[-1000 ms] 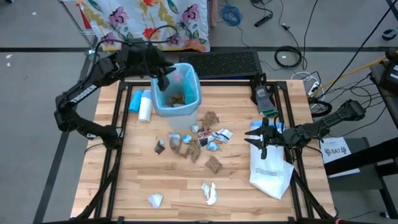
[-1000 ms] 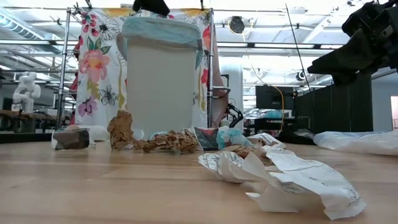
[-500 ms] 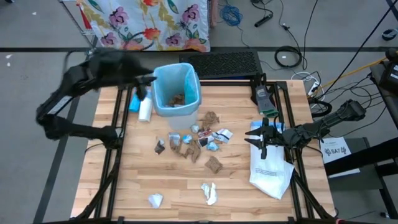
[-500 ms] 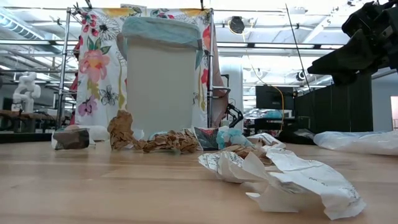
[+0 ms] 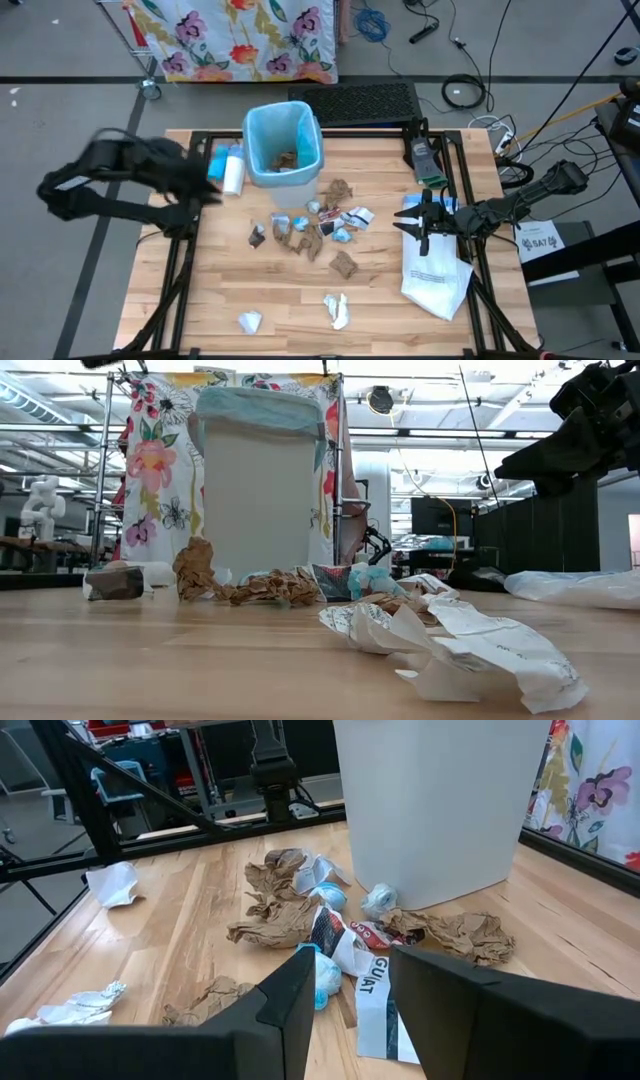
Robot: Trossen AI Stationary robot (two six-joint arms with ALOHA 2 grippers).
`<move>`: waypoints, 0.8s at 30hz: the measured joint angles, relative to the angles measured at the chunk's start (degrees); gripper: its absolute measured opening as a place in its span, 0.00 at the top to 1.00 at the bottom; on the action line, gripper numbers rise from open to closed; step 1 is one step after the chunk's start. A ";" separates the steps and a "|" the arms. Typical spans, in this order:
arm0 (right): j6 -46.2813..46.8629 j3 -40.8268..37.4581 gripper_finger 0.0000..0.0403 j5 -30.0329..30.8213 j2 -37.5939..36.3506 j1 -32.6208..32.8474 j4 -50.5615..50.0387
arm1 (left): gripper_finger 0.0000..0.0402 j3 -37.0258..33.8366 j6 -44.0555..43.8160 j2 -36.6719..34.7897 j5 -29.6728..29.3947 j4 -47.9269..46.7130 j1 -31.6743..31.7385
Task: Place trash/remove bag and relplace
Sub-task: Put the white paper into the white trash bin
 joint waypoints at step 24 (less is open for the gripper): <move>-0.01 0.00 0.69 -0.01 -0.01 0.00 -0.20 | 0.66 -13.75 -27.97 23.47 -13.67 21.46 -44.17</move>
